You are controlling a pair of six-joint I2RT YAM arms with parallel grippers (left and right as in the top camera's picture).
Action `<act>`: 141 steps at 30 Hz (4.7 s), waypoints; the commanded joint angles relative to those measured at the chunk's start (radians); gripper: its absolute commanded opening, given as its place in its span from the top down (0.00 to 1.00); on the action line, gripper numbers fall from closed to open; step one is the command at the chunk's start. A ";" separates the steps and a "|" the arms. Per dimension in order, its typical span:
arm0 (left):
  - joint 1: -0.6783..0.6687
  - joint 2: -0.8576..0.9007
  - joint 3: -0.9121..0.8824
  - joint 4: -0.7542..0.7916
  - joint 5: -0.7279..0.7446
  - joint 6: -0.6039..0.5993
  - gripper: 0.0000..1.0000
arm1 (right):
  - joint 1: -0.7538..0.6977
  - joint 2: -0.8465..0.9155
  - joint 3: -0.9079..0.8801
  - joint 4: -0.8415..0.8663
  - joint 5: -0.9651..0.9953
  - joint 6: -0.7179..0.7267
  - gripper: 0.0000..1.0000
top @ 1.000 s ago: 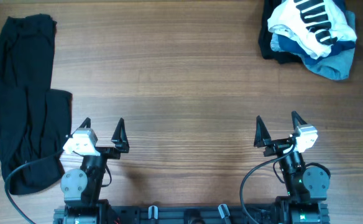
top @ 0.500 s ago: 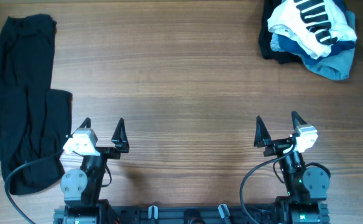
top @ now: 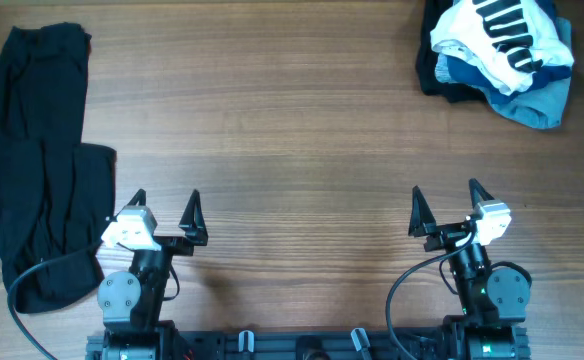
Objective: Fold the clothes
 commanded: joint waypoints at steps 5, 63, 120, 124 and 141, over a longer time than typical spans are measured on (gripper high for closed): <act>-0.003 -0.006 -0.005 -0.001 0.012 -0.002 0.00 | 0.006 -0.003 -0.001 0.005 0.014 0.015 0.00; -0.003 -0.006 -0.006 -0.001 0.012 -0.002 0.00 | 0.006 -0.003 -0.001 0.005 0.014 0.015 0.00; -0.003 0.998 1.069 -0.672 0.031 -0.034 0.00 | 0.009 1.205 1.016 -0.250 -0.470 0.013 0.00; -0.003 1.108 1.072 -0.718 0.037 -0.024 0.00 | 0.078 1.305 1.035 -0.262 -0.470 -0.012 0.00; 0.146 1.534 1.072 -0.607 -0.280 -0.129 0.09 | 0.262 1.328 1.034 -0.335 -0.292 -0.010 0.05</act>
